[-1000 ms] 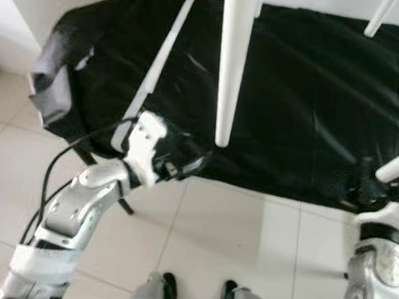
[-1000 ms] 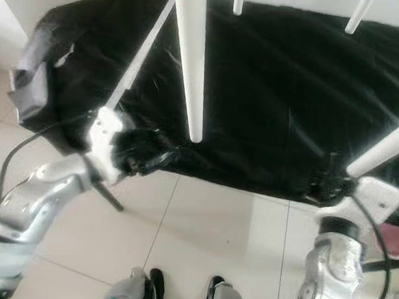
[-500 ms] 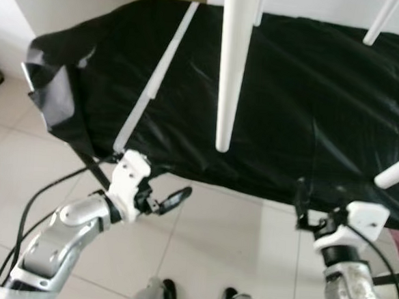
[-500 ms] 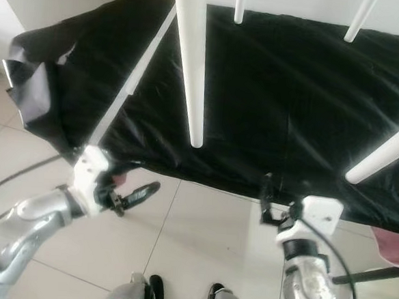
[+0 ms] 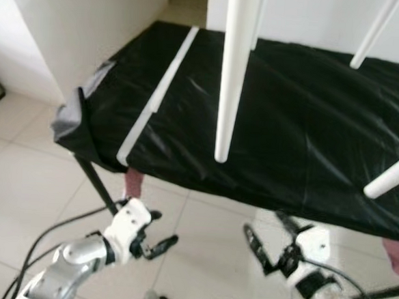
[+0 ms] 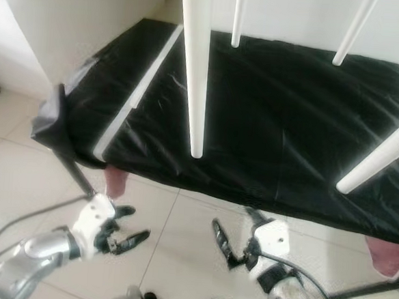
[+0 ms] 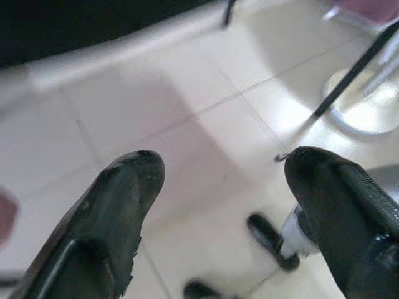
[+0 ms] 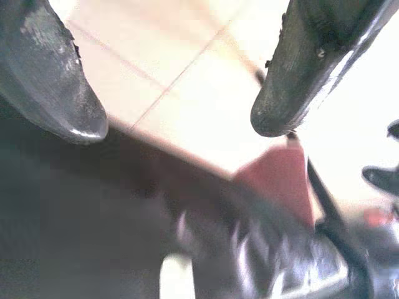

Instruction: Building children table

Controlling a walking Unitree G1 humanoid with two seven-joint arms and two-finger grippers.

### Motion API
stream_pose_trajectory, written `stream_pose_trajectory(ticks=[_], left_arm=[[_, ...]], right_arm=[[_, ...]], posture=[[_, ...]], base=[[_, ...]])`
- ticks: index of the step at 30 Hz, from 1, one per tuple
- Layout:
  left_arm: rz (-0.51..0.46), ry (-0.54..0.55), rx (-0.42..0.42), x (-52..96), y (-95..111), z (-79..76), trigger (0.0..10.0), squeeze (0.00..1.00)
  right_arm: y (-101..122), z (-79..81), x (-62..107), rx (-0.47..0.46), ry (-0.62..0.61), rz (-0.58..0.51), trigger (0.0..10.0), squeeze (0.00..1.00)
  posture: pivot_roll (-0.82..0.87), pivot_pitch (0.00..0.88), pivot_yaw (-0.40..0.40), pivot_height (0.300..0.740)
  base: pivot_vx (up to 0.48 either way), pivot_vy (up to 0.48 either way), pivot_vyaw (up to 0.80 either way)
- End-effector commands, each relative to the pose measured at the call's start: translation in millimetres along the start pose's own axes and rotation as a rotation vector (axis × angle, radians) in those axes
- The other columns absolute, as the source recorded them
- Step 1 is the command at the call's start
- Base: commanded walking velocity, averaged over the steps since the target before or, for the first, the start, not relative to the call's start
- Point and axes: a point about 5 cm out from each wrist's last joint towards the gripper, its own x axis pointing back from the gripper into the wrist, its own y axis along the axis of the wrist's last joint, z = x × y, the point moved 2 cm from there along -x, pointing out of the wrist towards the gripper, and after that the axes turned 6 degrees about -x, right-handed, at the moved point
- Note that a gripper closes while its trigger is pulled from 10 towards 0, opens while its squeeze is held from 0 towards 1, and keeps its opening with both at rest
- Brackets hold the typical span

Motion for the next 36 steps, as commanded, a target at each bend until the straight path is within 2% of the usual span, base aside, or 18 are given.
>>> stream_pose_trajectory(ticks=[1,3,5,6,8,9,10,11,13,14,16,18,22,24,26,30,32,36], left_arm=[[0.046,-0.101,0.004,-0.9,-18,-11.2,10.0,0.0],[0.046,-0.101,0.004,-0.9,-18,-11.2,10.0,0.0],[0.121,-0.042,0.009,-8.9,-40,-9.1,10.0,0.0],[0.121,-0.042,0.009,-8.9,-40,-9.1,10.0,0.0],[0.208,0.036,0.014,-16.8,-61,-4.8,10.0,0.0],[0.208,0.036,0.014,-16.8,-61,-4.8,10.0,0.0],[0.245,0.077,0.048,-20.1,-70,-3.7,10.0,0.0],[0.245,0.077,0.048,-20.1,-70,-3.7,10.0,0.0],[0.312,0.15,0.135,-23.1,-86,-3.7,10.0,0.0],[0.312,0.15,0.135,-23.1,-86,-3.7,10.0,0.0],[0.362,0.215,0.198,-23.6,-98,-4.4,10.0,0.0],[0.382,0.273,0.278,-24.5,-104,-4.7,10.0,0.0],[0.395,0.305,0.329,-25.2,-107,-5.7,10.0,0.0],[0.477,0.359,0.409,-21.5,-122,-15.3,10.0,0.0],[0.477,0.359,0.409,-21.5,-122,-15.3,10.0,0.0],[0.606,0.431,0.479,-10.0,-144,-32.2,10.0,0.0],[0.606,0.431,0.479,-10.0,-144,-32.2,10.0,0.0],[0.639,0.416,0.488,-12.5,-148,-46.7,10.0,0.0]], right_arm=[[-22,0.0,3.6,-0.009,0.01,0.071,10.0,0.0],[-22,0.0,3.6,-0.009,0.01,0.071,10.0,0.0],[-49,-9.1,2.8,-0.061,-0.043,0.156,10.0,0.0],[-49,-9.1,2.8,-0.061,-0.043,0.156,10.0,0.0],[-75,-17.9,1.0,-0.077,-0.116,0.238,10.0,0.0],[-75,-17.9,1.0,-0.077,-0.116,0.238,10.0,0.0],[-86,-21.4,-0.3,-0.068,-0.148,0.277,10.0,0.0],[-86,-21.4,-0.3,-0.068,-0.148,0.277,10.0,0.0],[-102,-27.5,-2.6,-0.096,-0.219,0.325,10.0,0.0],[-102,-27.5,-2.6,-0.096,-0.219,0.325,10.0,0.0],[-115,-34.8,-3.5,-0.127,-0.305,0.362,10.0,0.0],[-124,-37.9,-3.4,-0.136,-0.349,0.397,10.0,0.0],[-130,-39.6,-3.7,-0.119,-0.371,0.429,10.0,0.0],[-145,-45.2,3.7,-0.142,-0.464,0.525,10.0,0.0],[-145,-45.2,3.7,-0.142,-0.464,0.525,10.0,0.0],[-166,-45.2,20.9,-0.187,-0.578,0.657,10.0,0.0],[-166,-45.2,20.9,-0.187,-0.578,0.657,10.0,0.0],[-178,-41.0,36.3,-0.233,-0.63,0.723,10.0,0.0]], posture=[[0.1,0.087,0.018,0.74],[0.1,0.087,0.018,0.74],[0.09,0.068,0.016,0.74],[0.09,0.068,0.016,0.74],[0.08,0.059,0.016,0.74],[0.08,0.059,0.016,0.74],[0.08,0.053,0.018,0.74],[0.08,0.053,0.018,0.74],[0.07,0.04,0.02,0.74],[0.07,0.04,0.02,0.74],[0.07,0.038,0.018,0.74],[0.06,0.035,0.012,0.74],[0.06,0.029,0.012,0.74],[0.06,0.021,0.002,0.74],[0.06,0.021,0.002,0.74],[0.05,0.0,-0.002,0.74],[0.05,0.0,-0.002,0.74],[0.03,0.0,0.016,0.74]], base=[[0.0,0.0,0.0],[0.0,0.0,0.0],[0.0,0.0,0.0],[0.0,0.0,0.0],[0.0,0.0,0.0],[0.0,0.0,0.0],[0.0,0.0,0.0],[0.0,0.0,0.0],[0.0,0.0,0.0],[0.0,0.0,0.0],[0.0,0.0,0.0],[0.0,0.0,0.0],[0.0,0.0,0.0],[0.0,0.0,0.0],[0.0,0.0,0.0],[0.0,0.0,0.0],[0.0,0.0,0.0],[0.0,0.0,0.0]])
